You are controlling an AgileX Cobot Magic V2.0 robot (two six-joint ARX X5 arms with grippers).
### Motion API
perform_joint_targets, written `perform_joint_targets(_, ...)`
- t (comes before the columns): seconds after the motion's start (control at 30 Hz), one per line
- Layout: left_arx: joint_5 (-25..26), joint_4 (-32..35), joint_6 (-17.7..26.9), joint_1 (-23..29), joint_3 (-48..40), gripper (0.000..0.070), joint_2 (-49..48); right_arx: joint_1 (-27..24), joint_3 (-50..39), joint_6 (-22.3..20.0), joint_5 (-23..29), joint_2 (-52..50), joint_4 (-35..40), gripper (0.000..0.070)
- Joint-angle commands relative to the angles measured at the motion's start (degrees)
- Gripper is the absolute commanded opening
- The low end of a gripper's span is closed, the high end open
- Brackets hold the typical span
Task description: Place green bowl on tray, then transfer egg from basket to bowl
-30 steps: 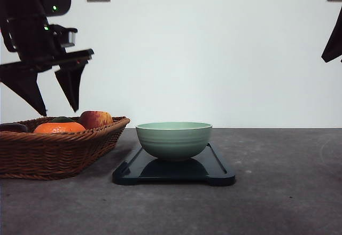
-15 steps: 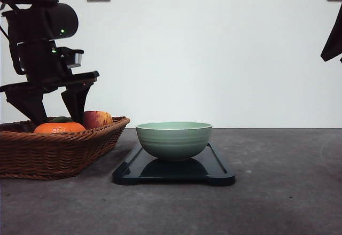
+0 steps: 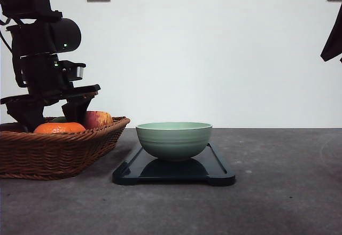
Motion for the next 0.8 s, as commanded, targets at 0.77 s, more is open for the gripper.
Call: perform_joint_targets(0.77, -0.13, -1.5, 0.33, -0.28, 1.99, 0.0184, -4.94, 0.33, 0.28, 1.82, 0.11, 0.33, 0.5, 0.0212)
